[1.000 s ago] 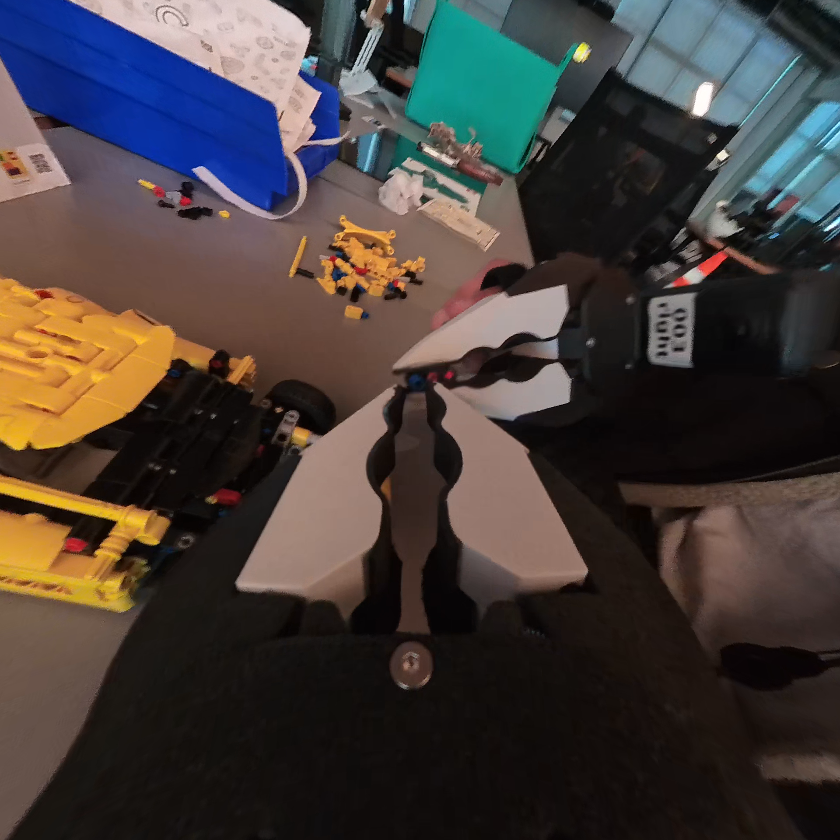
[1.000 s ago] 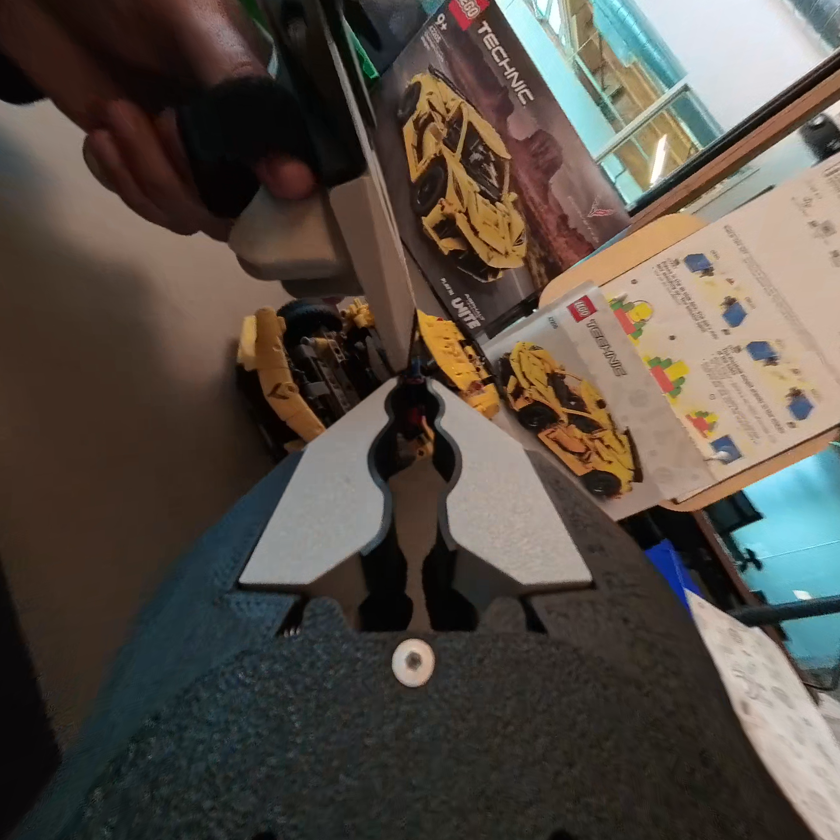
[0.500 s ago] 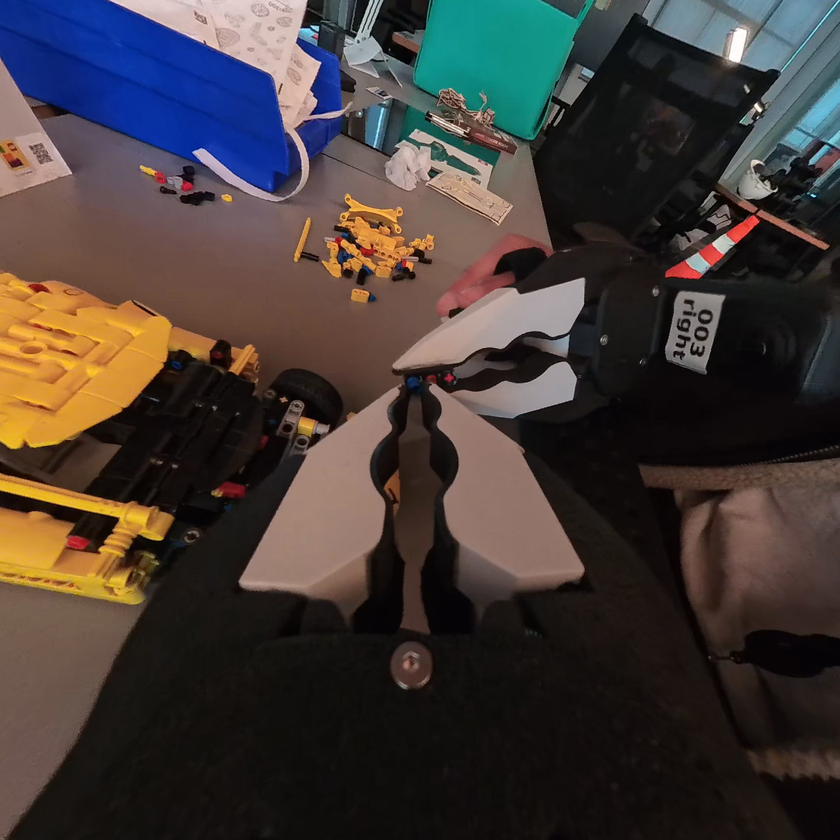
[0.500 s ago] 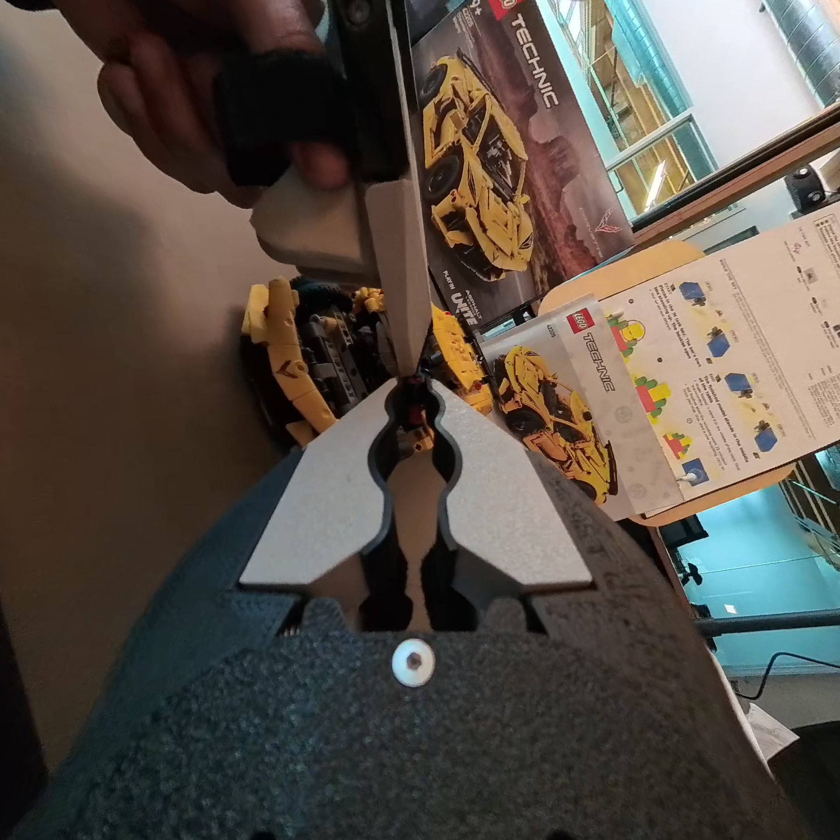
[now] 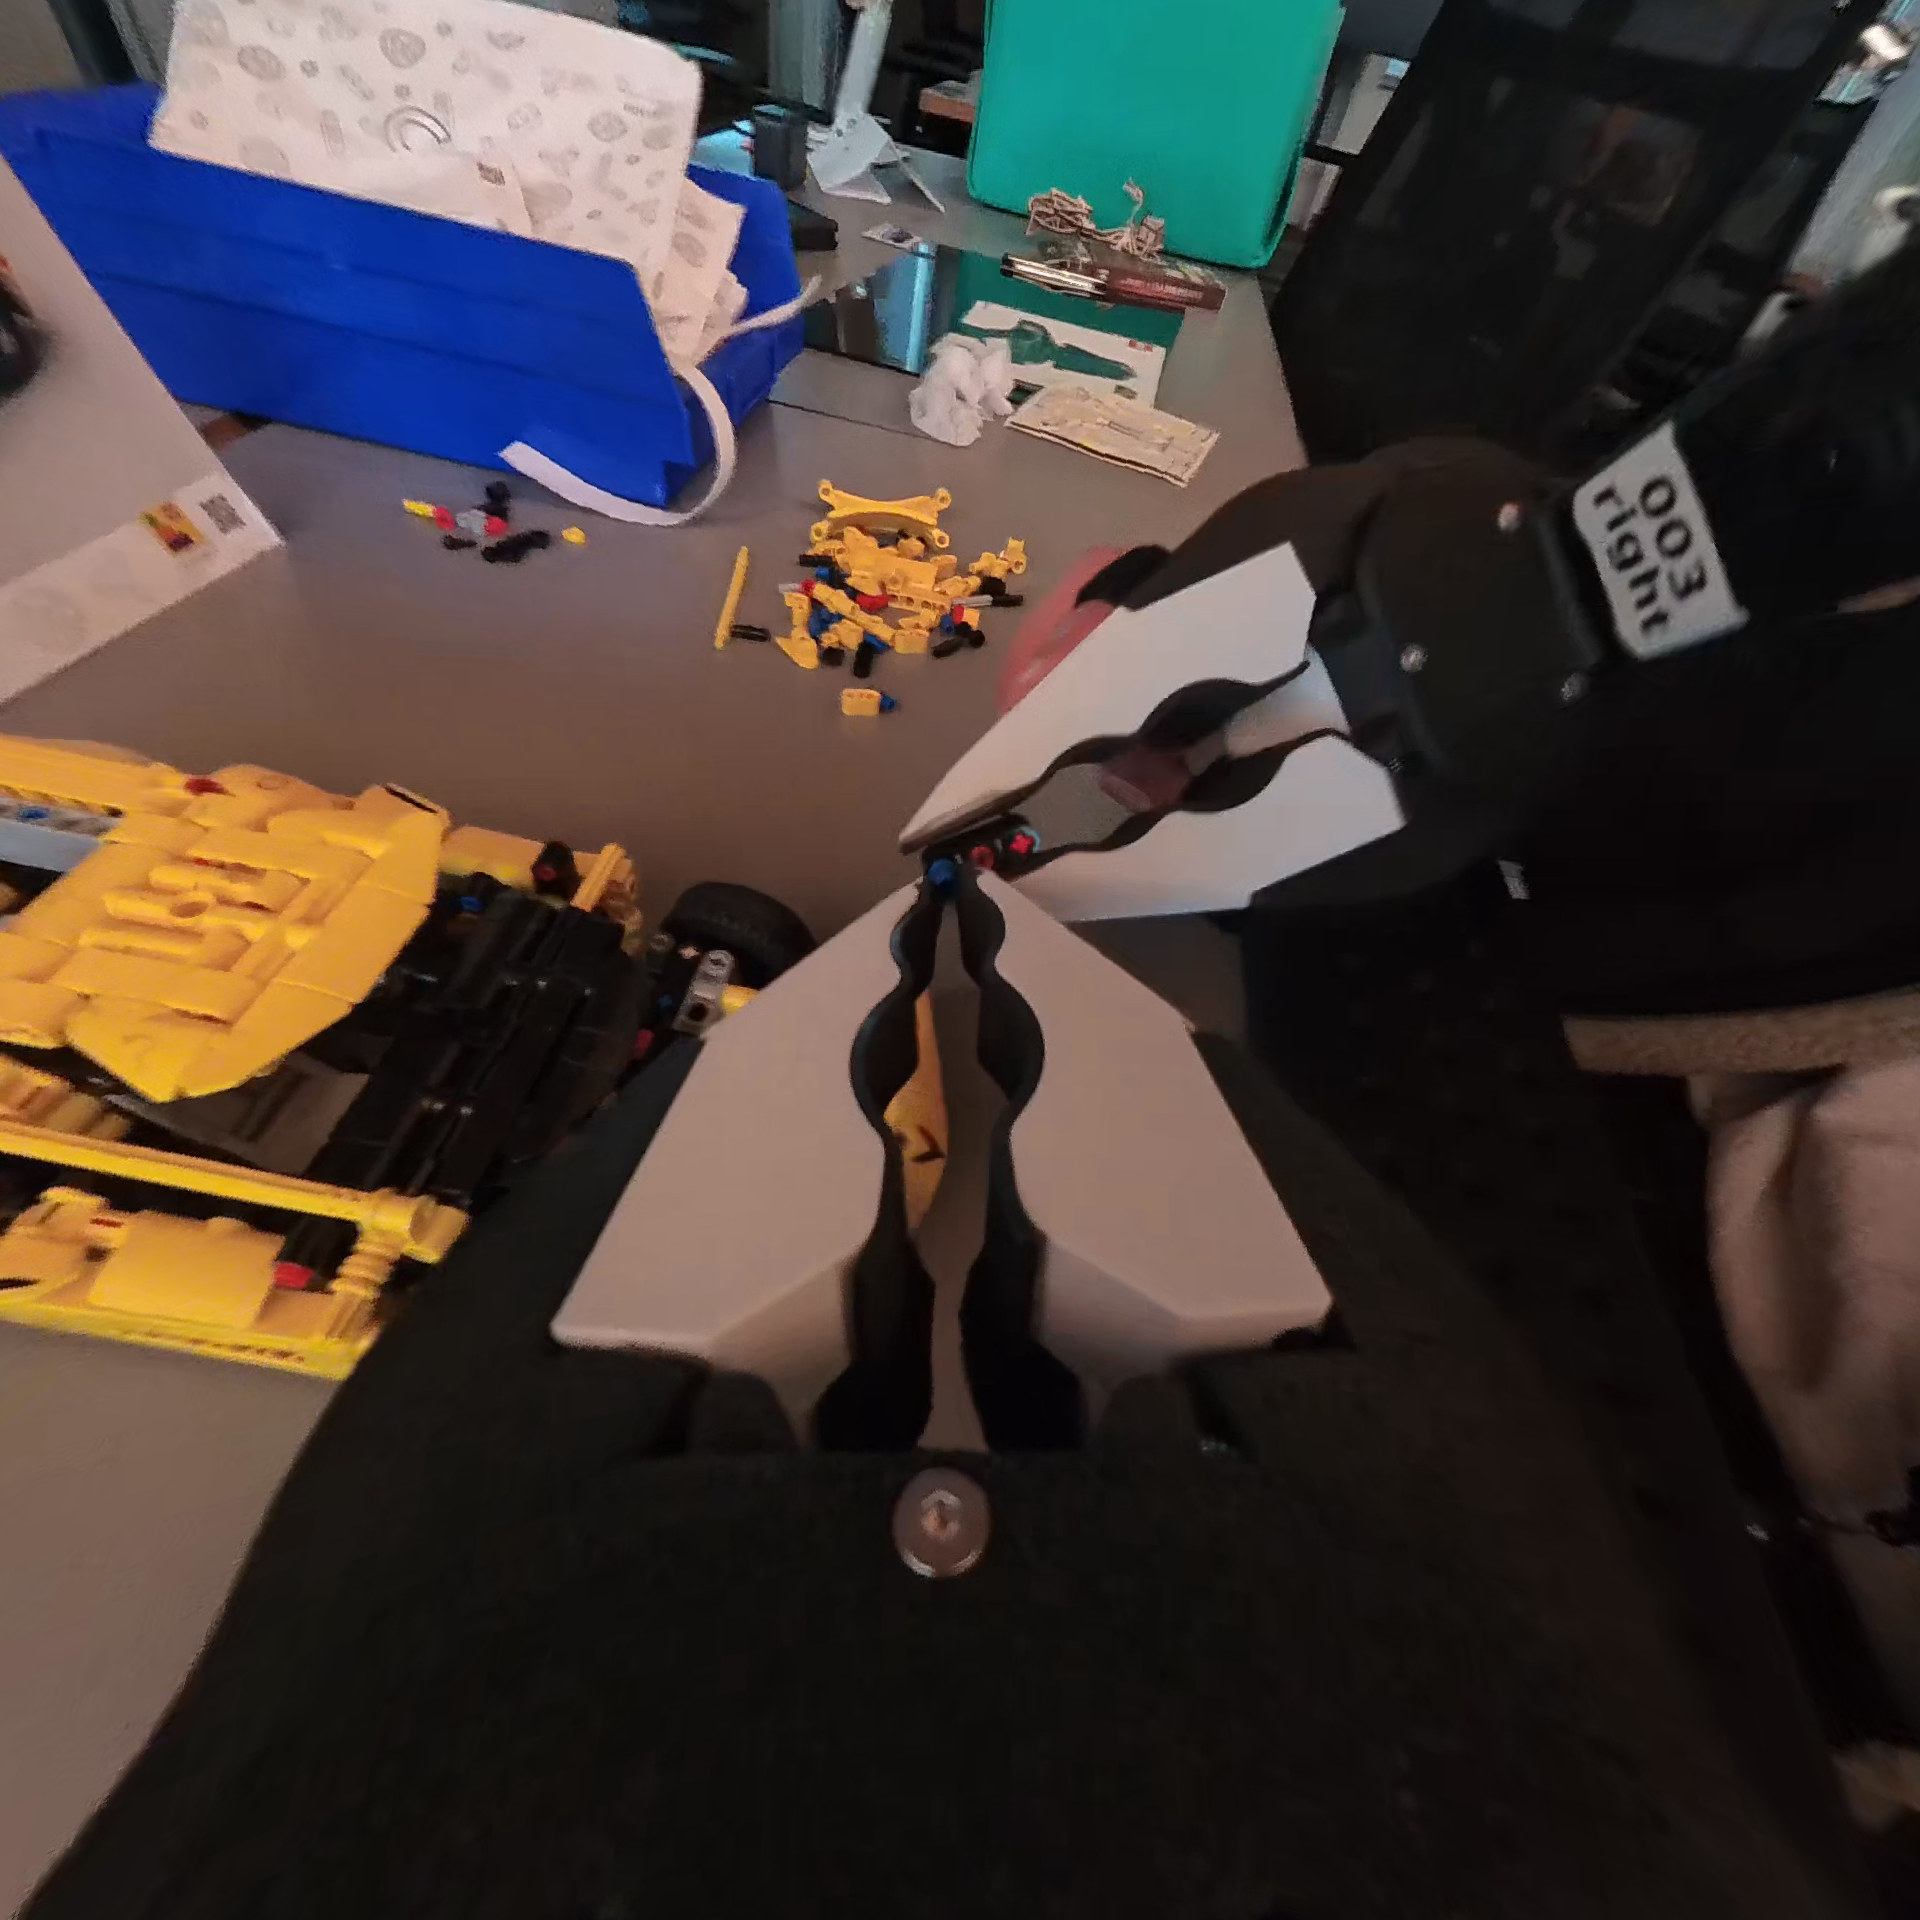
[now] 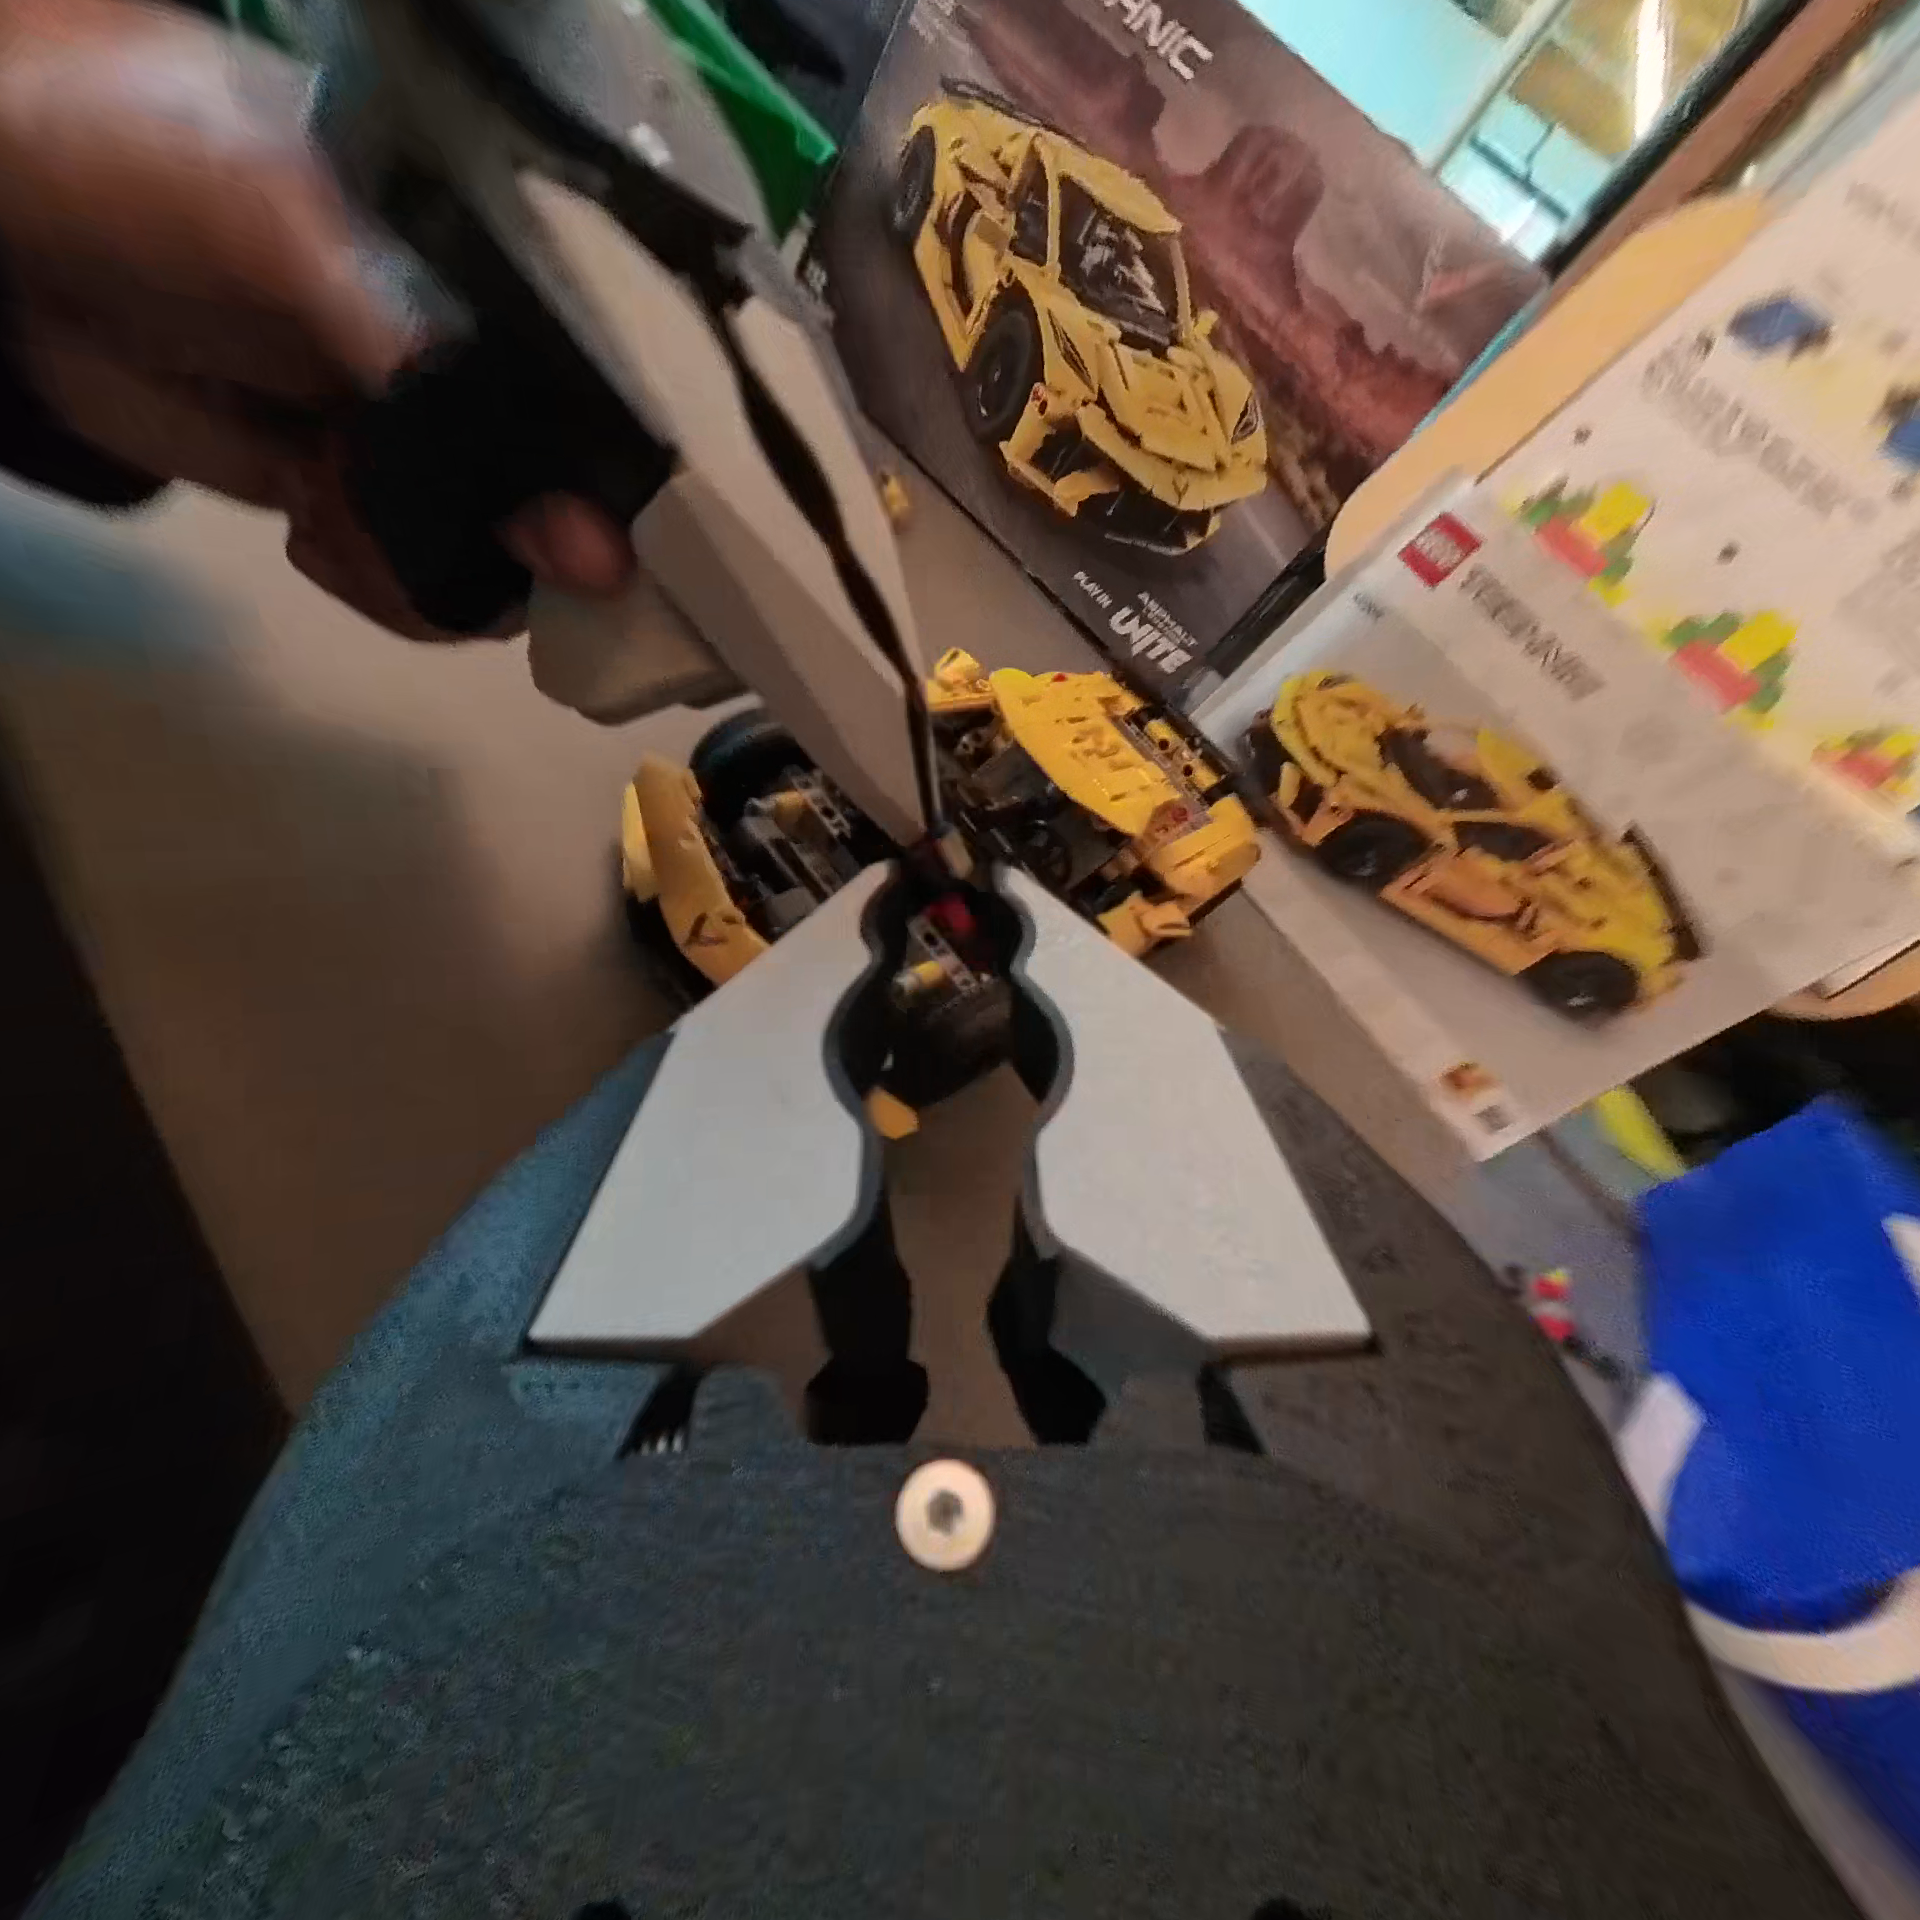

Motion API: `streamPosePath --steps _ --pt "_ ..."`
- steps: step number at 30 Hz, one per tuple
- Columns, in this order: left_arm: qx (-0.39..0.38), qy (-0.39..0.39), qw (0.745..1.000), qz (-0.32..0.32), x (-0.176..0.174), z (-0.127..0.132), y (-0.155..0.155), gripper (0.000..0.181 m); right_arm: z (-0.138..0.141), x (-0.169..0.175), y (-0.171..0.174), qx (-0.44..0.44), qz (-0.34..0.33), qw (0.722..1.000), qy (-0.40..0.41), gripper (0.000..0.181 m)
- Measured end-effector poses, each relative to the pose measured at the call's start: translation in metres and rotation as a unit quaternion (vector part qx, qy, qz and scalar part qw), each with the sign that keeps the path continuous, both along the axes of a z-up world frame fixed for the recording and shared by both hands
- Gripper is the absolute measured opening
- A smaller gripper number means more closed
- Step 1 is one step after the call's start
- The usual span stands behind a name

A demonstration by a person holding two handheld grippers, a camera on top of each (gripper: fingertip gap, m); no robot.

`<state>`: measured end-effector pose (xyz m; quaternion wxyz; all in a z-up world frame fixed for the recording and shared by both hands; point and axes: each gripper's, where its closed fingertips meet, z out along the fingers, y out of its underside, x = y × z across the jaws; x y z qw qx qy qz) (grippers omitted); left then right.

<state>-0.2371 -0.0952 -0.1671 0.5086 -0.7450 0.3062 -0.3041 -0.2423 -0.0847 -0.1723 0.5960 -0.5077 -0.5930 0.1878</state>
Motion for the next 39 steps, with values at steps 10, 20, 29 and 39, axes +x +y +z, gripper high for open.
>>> streamPosePath --steps 10,20,29,39 --pt "0.22 0.157 0.96 0.077 -0.019 0.025 0.006 0.002 0.009 -0.002 -0.001 -0.375 0.051 0.92 0.105 0.049" --pt "0.274 0.239 0.929 0.075 -0.013 0.016 0.006 0.003 0.016 0.001 -0.008 -0.261 0.044 0.96 0.092 0.025" --pt "0.316 0.286 0.902 0.072 -0.009 0.015 0.003 0.003 0.017 0.003 -0.002 -0.232 0.026 0.968 0.09 0.022" --pt "0.319 0.294 0.898 0.075 -0.009 0.015 0.002 0.003 0.011 0.002 -0.001 -0.222 0.011 0.972 0.075 0.021"
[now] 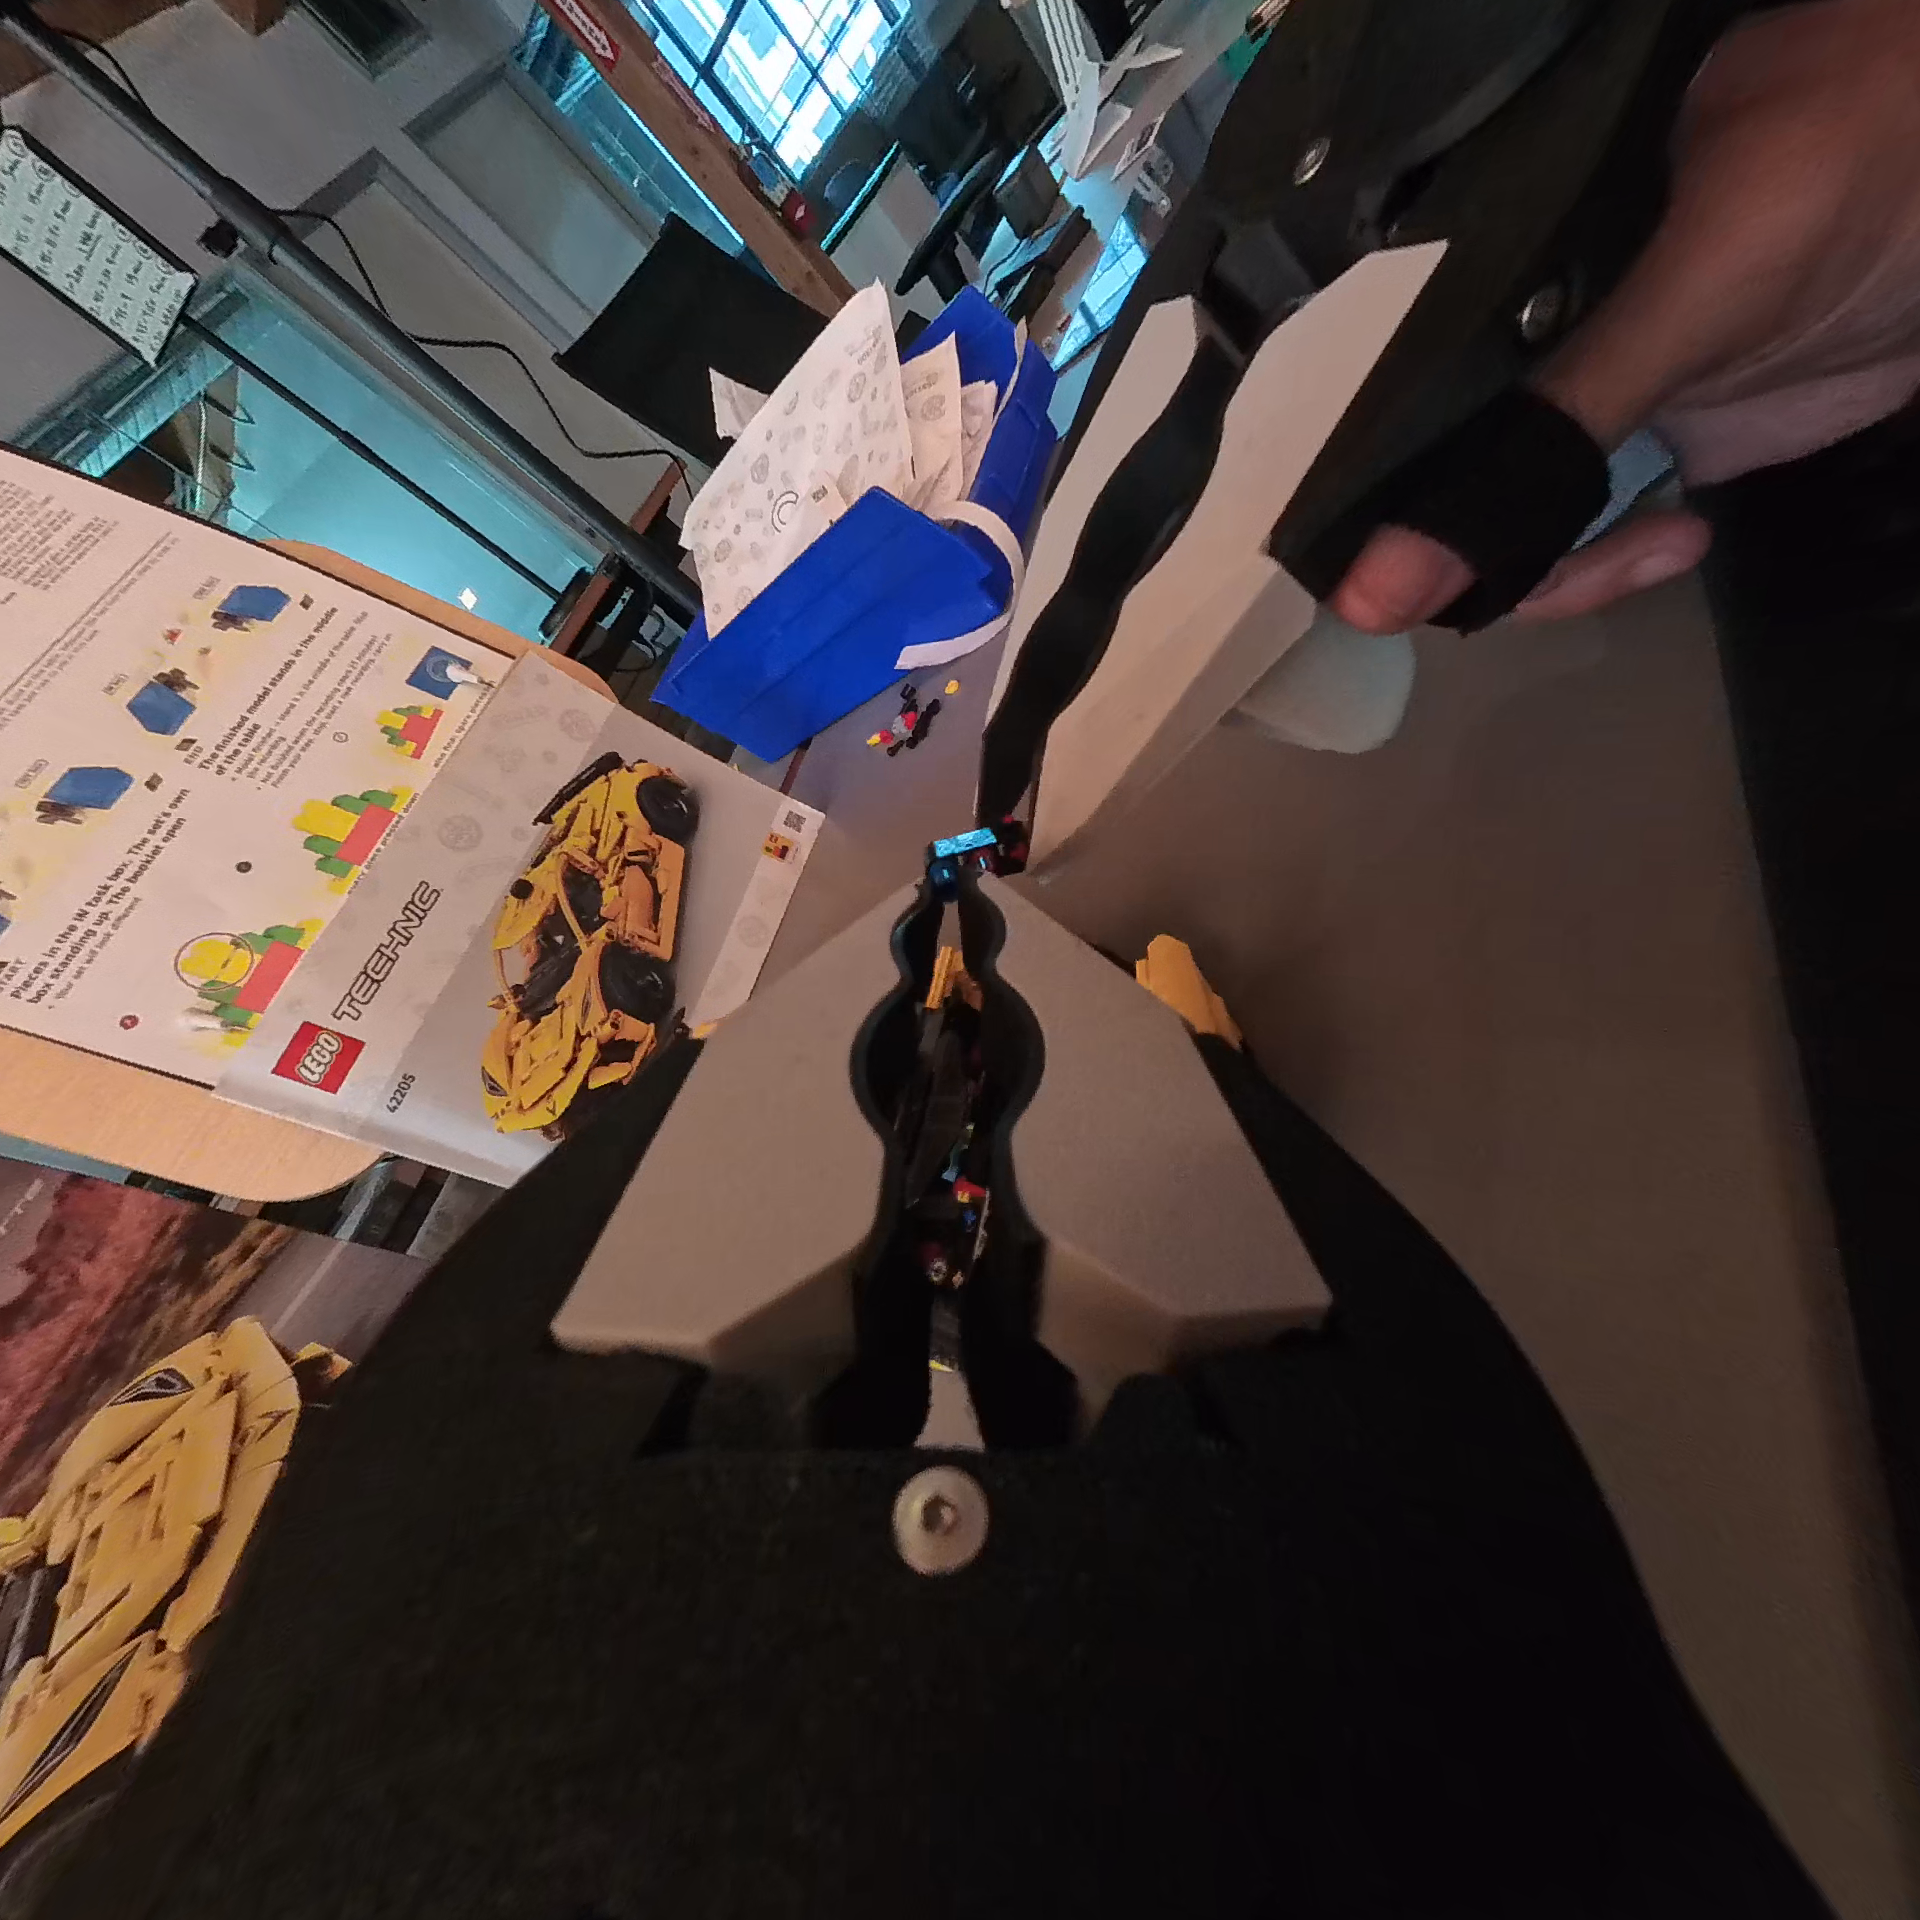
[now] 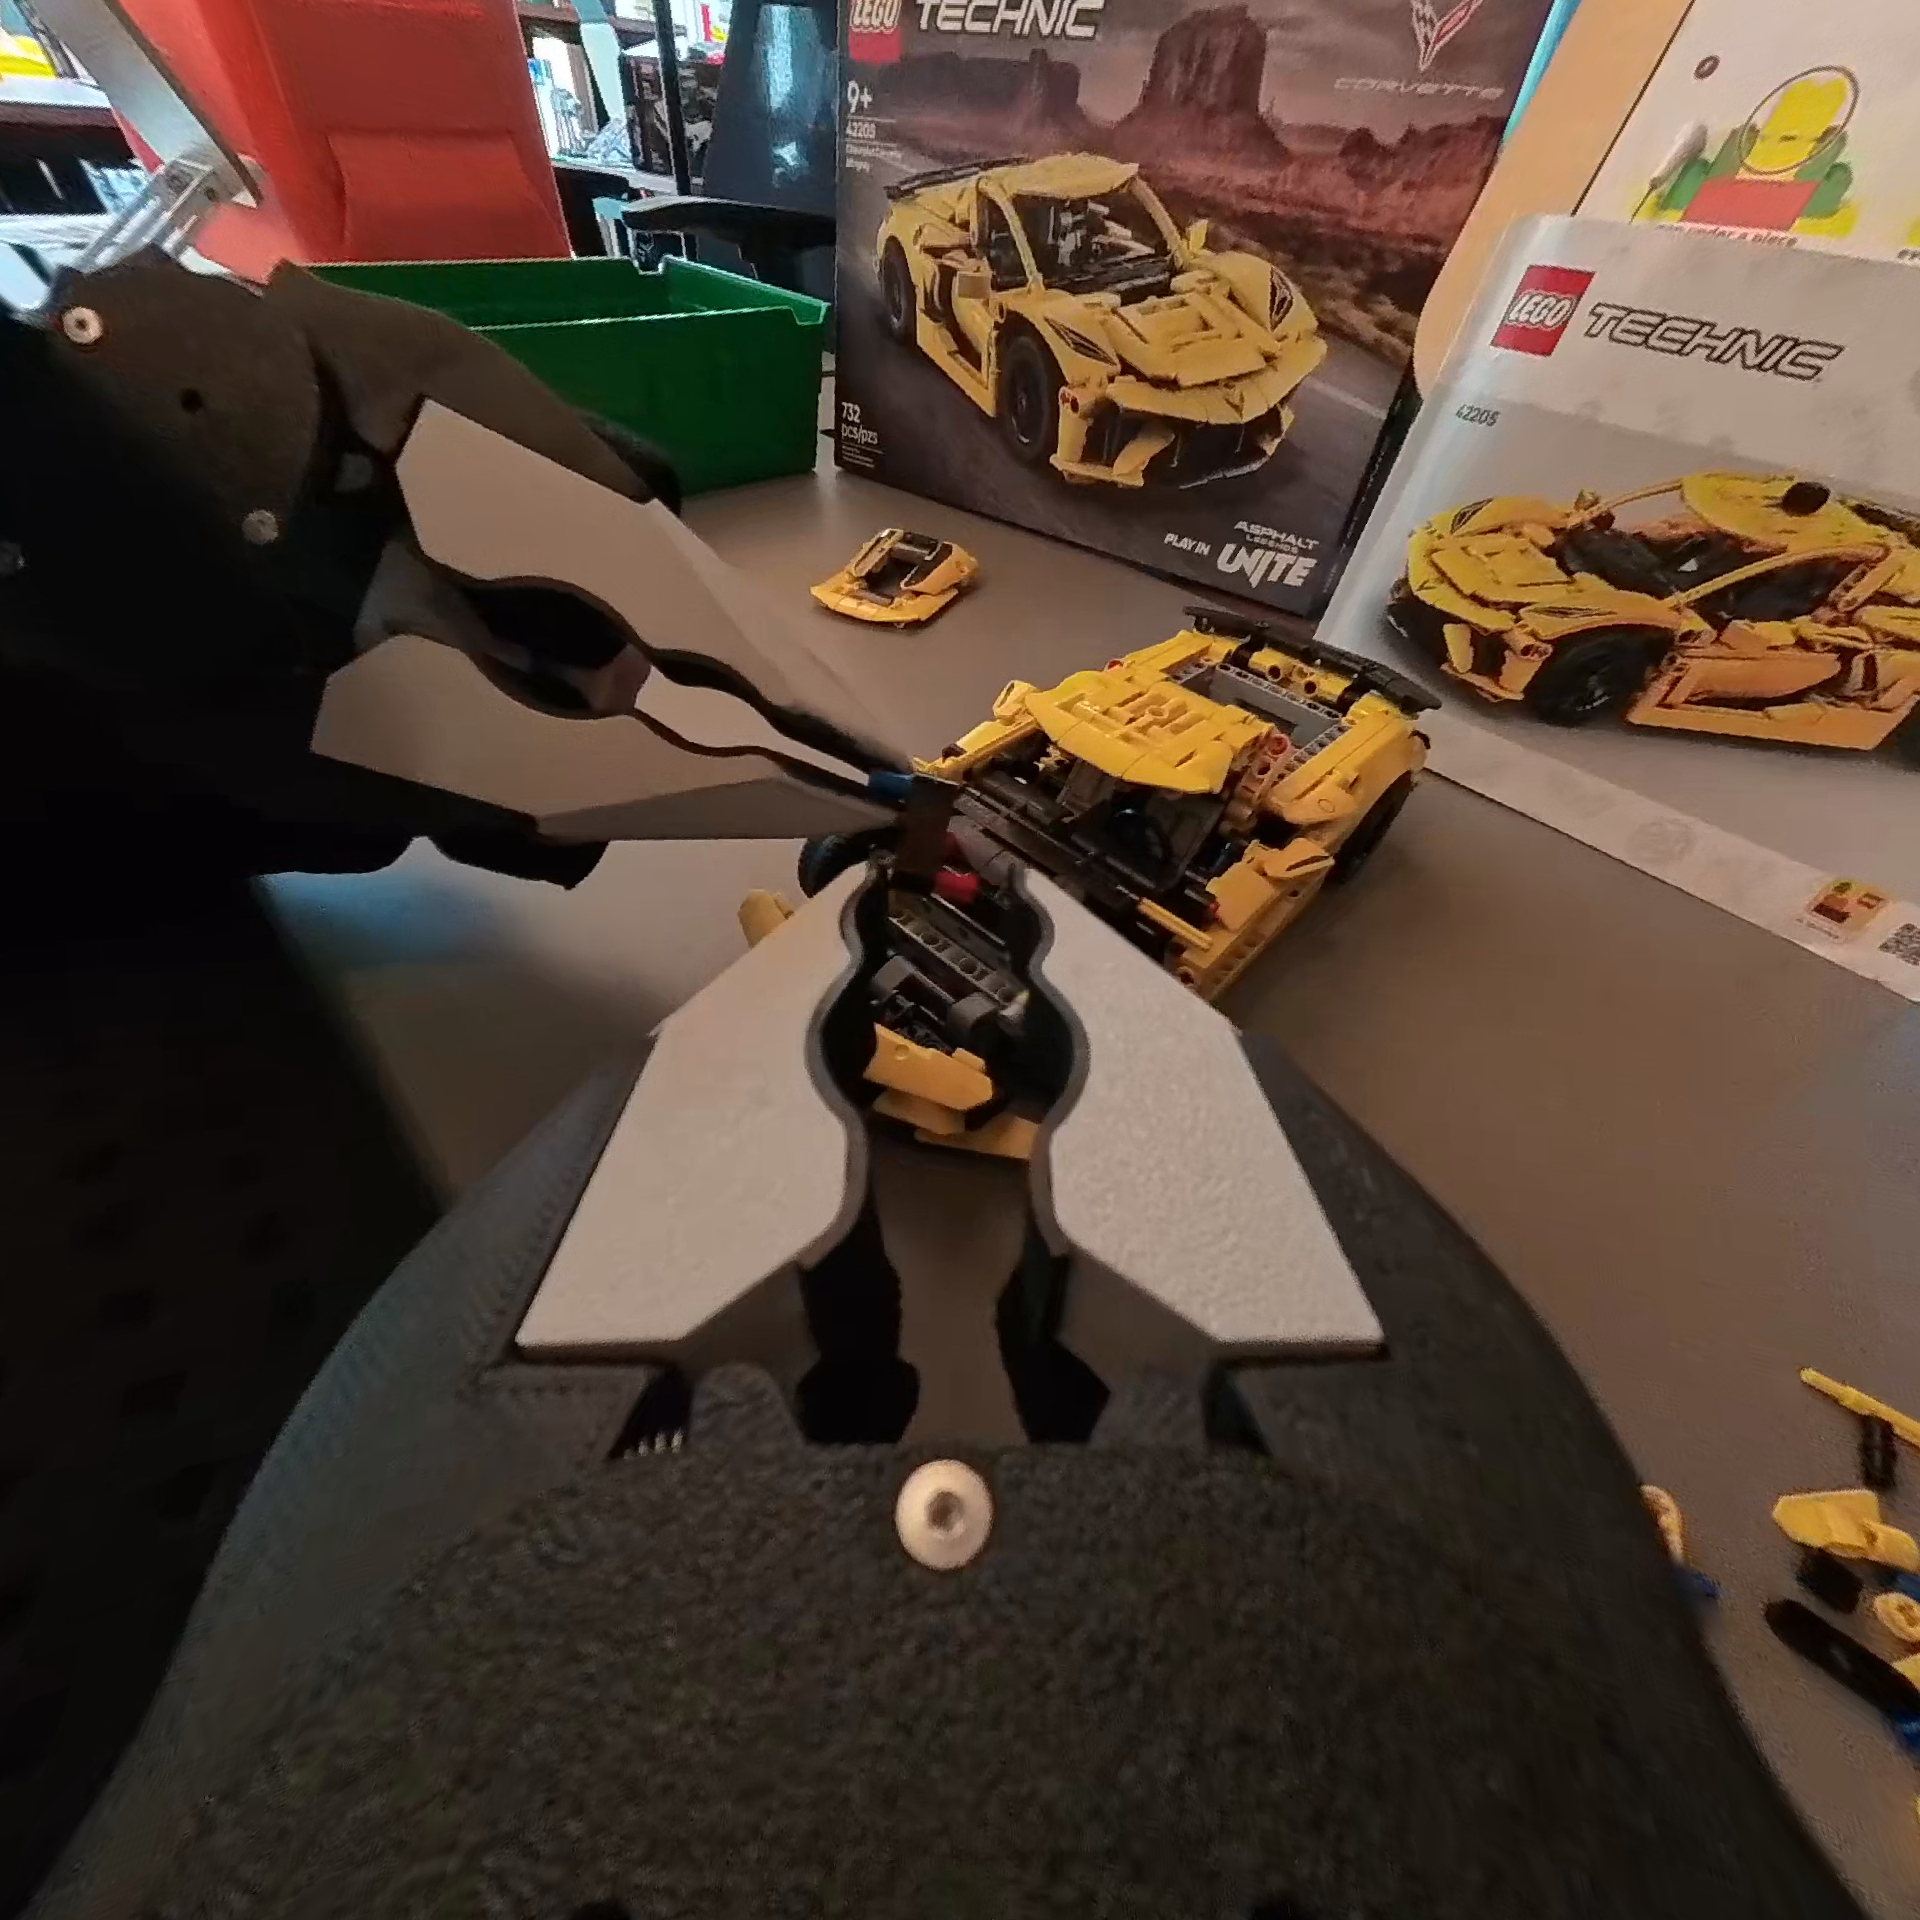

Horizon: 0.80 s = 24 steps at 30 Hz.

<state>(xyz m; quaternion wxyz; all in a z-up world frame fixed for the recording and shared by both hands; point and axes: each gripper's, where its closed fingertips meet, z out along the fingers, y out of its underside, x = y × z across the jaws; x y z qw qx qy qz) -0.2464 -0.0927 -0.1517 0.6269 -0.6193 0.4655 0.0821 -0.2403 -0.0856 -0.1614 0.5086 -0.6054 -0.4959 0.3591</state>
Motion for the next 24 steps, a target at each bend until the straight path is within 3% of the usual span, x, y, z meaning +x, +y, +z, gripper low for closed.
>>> streamPosePath --steps 4,9,13,15,17,21,24 --pt "-0.002 -0.002 1.0 0.01 -0.001 -0.001 0.002 0.003 0.001 0.002 0.005 0.004 -0.018 1.0 0.001 0.026" --pt "-0.014 -0.043 0.999 0.013 0.003 0.002 0.002 0.002 0.006 0.001 -0.001 -0.002 0.008 1.0 0.021 0.015" --pt "-0.098 -0.141 0.985 -0.011 0.006 0.0 0.002 0.003 0.004 0.004 0.001 0.021 0.014 1.0 0.007 0.015" --pt "-0.187 -0.236 0.953 -0.047 0.009 0.0 0.0 0.011 0.003 0.006 0.005 0.071 0.004 0.997 -0.012 0.015" --pt "-0.263 -0.329 0.904 -0.068 0.006 0.003 0.001 0.029 0.005 0.008 0.004 0.128 -0.001 0.991 -0.025 0.015" --pt "-0.358 -0.446 0.812 -0.117 0.007 0.009 -0.001 0.029 0.009 0.003 -0.009 0.237 0.009 0.971 -0.037 0.015" --pt "-0.399 -0.469 0.776 -0.137 0.01 0.007 -0.005 0.018 0.01 0.001 -0.014 0.265 0.013 0.963 -0.04 0.015"
